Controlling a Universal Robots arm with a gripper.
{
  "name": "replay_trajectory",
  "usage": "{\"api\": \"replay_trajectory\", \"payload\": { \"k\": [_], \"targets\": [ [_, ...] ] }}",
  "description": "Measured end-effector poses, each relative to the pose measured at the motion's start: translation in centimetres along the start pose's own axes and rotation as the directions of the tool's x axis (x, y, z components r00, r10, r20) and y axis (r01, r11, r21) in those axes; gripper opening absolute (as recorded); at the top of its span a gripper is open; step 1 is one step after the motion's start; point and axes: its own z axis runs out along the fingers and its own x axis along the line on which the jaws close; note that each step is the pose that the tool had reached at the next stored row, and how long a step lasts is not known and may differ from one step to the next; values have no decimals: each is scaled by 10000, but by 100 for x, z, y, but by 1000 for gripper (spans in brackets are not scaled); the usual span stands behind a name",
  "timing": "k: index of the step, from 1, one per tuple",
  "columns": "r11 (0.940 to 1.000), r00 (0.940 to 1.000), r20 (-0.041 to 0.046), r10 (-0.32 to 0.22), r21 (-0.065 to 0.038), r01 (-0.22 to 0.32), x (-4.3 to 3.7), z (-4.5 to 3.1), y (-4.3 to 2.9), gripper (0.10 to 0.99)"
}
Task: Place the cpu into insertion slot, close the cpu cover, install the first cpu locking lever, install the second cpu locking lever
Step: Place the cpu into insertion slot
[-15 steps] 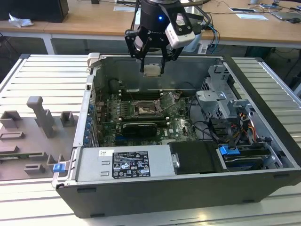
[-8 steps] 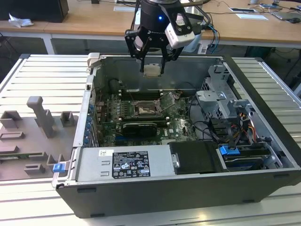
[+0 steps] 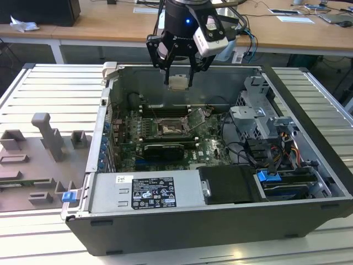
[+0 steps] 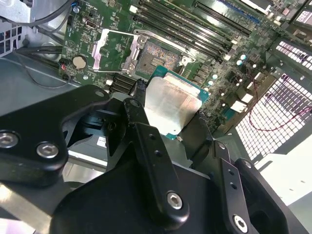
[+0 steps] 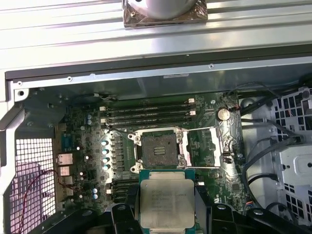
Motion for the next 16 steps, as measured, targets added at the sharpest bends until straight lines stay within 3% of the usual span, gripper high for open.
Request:
{"api": "replay_trajectory", "payload": {
  "k": [16],
  "targets": [
    [9999, 9999, 10, 107, 8, -107, 0, 2, 0, 541]
  ]
}}
